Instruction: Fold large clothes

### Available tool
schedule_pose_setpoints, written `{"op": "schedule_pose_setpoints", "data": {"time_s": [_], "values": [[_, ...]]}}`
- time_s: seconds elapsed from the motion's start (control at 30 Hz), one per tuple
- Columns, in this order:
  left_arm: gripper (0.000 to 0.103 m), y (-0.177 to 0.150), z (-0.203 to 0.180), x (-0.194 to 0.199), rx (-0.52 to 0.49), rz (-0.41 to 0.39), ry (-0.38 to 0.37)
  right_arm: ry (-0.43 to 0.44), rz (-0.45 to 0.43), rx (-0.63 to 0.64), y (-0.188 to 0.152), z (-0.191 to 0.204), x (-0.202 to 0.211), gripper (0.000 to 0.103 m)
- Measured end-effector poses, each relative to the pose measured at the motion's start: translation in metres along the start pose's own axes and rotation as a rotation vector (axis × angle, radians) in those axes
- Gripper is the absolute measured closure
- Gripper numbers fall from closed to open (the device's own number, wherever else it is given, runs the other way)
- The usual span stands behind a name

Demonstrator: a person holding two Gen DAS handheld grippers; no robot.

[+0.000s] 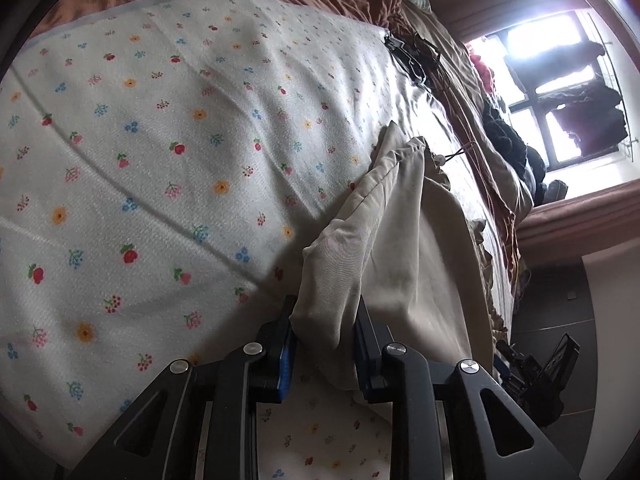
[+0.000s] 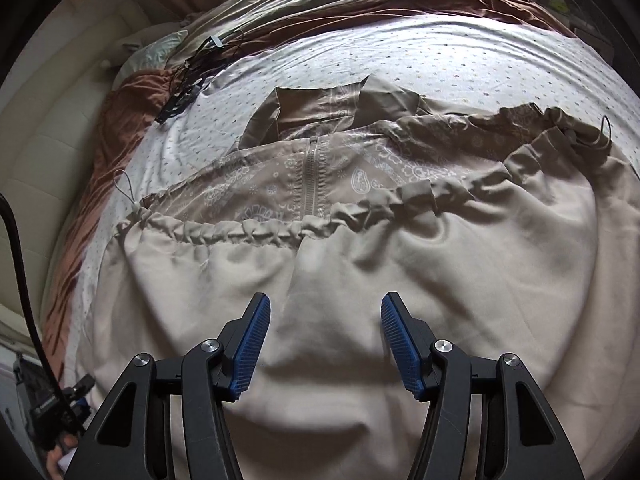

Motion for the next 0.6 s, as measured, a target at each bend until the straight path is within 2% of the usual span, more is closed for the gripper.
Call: {"op": "schedule_pose_setpoints", "data": {"time_s": [0.1,0.17,0.3,0.37,0.4,0.43,0.47,0.6], "values": [[0.076,0.0,-0.001,0.0,0.003,0.001,-0.006,-0.032,0.027,0.02,0.014,0.006,-0.014,0.045],[0.076,-0.001,0.002,0.001,0.013,0.005,-0.017,-0.062,0.036,0.054,0.023,0.013,-0.021,0.052],[0.076,-0.003,0.004,0.002,0.019,0.005,-0.021,-0.134,0.075,0.109,0.037,0.022,-0.044,0.059],[0.076,-0.003,0.005,0.002,0.024,0.006,-0.024,-0.169,0.091,0.107,0.043,0.017,-0.055,0.072],[0.076,-0.004,0.005,0.002,0.027,0.006,-0.026,-0.171,0.089,0.108,0.045,0.016,-0.058,0.074],[0.076,-0.004,0.006,0.002,0.027,0.005,-0.027,-0.173,0.084,0.119,0.047,0.016,-0.06,0.081],[0.076,-0.004,0.006,0.002,0.027,0.004,-0.028,-0.17,0.077,0.132,0.05,0.017,-0.06,0.095],[0.076,-0.006,0.007,0.002,0.035,0.005,-0.034,-0.15,0.018,0.129,0.064,0.018,-0.044,0.098]]}}
Point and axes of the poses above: each gripper's, at about its wrist camera, not at the fingertips, and x roughly against the way its jaws point, z to its left, y to its top, the point moved 6 cm from there along -x, roughly the way its jaws point, and after that the axes turned 10 degrees about z, right-handed, at the moved point
